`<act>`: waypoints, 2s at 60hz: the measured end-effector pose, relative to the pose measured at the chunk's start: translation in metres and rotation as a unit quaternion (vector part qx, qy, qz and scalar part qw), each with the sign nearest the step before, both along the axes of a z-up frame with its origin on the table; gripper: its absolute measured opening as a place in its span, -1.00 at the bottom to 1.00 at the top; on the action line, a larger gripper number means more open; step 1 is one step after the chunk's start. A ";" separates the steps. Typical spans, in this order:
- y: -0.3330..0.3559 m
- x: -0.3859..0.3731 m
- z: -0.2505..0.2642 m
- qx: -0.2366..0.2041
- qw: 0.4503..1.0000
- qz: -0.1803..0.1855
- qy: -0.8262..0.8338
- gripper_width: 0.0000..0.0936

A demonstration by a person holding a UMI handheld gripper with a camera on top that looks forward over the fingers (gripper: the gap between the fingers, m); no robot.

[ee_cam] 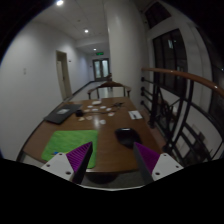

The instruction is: Arrange mouse

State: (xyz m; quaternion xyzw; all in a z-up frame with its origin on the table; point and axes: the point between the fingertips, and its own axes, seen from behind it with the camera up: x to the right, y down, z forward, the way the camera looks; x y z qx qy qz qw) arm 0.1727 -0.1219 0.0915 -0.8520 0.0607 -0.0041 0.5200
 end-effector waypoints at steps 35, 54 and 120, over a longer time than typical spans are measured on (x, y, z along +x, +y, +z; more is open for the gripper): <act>0.149 0.099 -0.065 -0.012 0.996 0.007 -0.089 0.68; 0.207 0.122 -0.073 -0.008 0.995 -0.031 -0.099 -0.51; 0.141 -0.178 -0.066 0.017 0.993 0.052 -0.106 -0.60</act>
